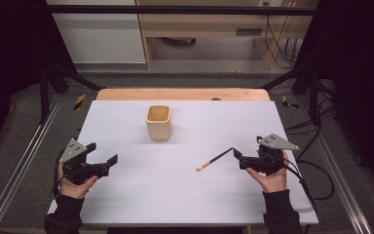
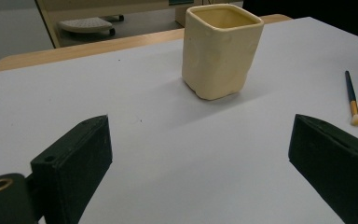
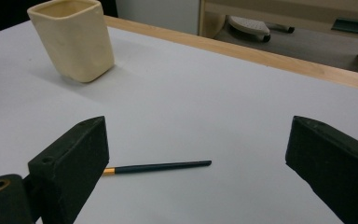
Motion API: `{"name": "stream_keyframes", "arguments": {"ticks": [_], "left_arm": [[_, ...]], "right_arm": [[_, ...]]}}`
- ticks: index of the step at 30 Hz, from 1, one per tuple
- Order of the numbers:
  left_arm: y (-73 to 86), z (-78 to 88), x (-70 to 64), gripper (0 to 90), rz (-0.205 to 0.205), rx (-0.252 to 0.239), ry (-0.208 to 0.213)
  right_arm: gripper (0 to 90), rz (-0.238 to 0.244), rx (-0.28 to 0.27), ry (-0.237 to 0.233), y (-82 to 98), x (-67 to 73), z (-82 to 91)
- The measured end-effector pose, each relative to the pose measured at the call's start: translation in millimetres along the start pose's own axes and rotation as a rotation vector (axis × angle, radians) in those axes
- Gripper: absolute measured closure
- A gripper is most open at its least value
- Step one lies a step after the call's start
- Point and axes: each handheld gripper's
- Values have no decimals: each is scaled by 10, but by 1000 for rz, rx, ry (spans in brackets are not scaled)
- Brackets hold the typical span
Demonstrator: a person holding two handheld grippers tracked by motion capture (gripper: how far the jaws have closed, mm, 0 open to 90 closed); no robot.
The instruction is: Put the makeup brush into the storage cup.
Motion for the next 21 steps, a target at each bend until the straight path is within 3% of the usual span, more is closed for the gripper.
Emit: {"name": "stream_keyframes", "arguments": {"ticks": [21], "left_arm": [[52, -77, -25, 56, -13, 37, -1]], "right_arm": [[70, 75, 64, -61, -82, 198, -250]]}}
Point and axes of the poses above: each handheld gripper's, and its own axes: z roughly backward along the jaws, y roughly out of its underside, x roughly to its left, and after that the axes turned 2 degrees about y, right-handed
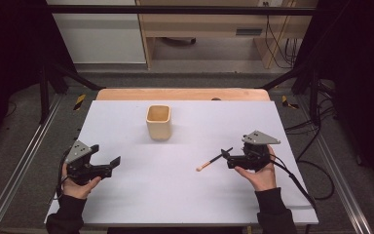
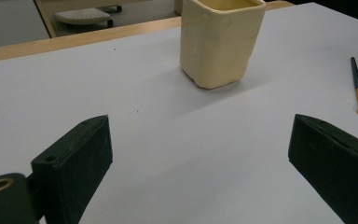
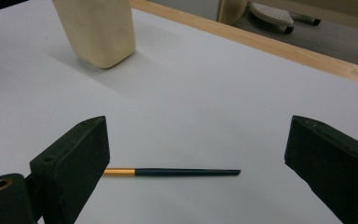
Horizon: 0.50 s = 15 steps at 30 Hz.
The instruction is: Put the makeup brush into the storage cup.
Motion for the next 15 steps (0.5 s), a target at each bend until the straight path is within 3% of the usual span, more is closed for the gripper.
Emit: {"name": "stream_keyframes", "arguments": {"ticks": [15], "left_arm": [[19, -18, -5, 56, -7, 11, 0]], "right_arm": [[89, 19, 91, -56, 76, 80, -339]]}}
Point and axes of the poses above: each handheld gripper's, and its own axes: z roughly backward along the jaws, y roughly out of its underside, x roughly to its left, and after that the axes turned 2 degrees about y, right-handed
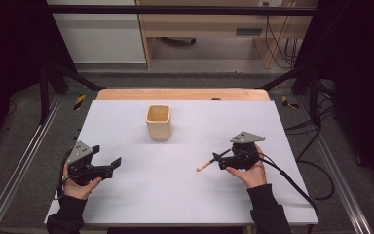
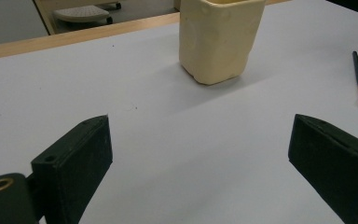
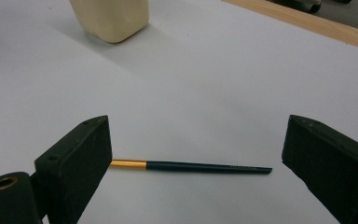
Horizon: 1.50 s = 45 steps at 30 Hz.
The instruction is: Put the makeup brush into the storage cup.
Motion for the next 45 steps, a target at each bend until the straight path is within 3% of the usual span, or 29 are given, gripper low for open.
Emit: {"name": "stream_keyframes", "arguments": {"ticks": [9, 30, 34, 45], "left_arm": [[4, -5, -4, 57, -3, 3, 1], [19, -30, 4, 60, -8, 14, 2], [22, -35, 0, 61, -12, 17, 2], [26, -41, -3, 64, -12, 18, 3]], "right_arm": [[101, 11, 29, -34, 36, -4, -171], [139, 67, 152, -55, 196, 42, -513], [157, 87, 158, -57, 217, 31, -561], [266, 82, 186, -64, 239, 36, -593]]}}
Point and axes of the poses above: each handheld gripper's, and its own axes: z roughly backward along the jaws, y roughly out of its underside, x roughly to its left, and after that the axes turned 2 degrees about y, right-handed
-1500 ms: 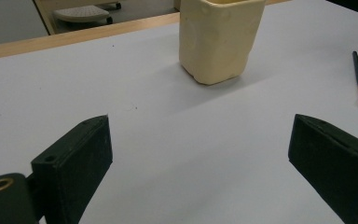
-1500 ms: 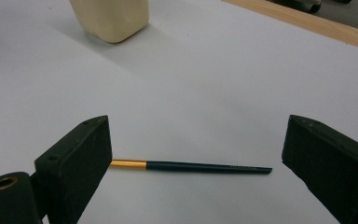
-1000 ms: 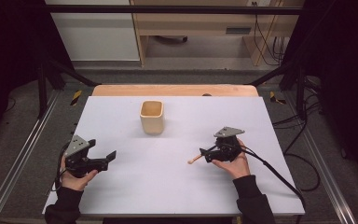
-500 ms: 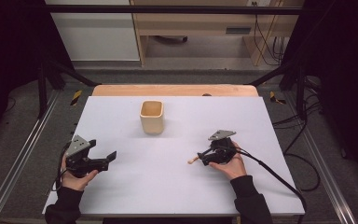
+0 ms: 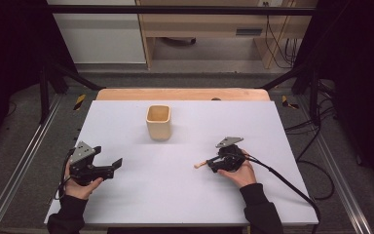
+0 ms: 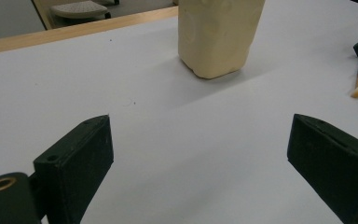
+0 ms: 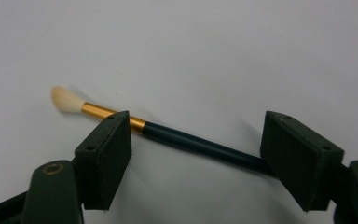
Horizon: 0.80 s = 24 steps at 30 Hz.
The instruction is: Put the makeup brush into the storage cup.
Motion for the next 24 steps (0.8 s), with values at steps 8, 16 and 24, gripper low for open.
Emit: {"name": "stream_keyframes", "arguments": {"ticks": [8, 16, 24], "left_arm": [[0, -1, -6, 66, -2, 0, 2], [-1, -1, -10, 70, -4, 1, 3], [0, -3, -14, 72, -8, 5, 5]], "right_arm": [[422, -4, 19, 10, 3, 17, 60], [543, -3, 26, 32, 6, 27, 90], [652, -11, 49, 51, 9, 39, 127]]}}
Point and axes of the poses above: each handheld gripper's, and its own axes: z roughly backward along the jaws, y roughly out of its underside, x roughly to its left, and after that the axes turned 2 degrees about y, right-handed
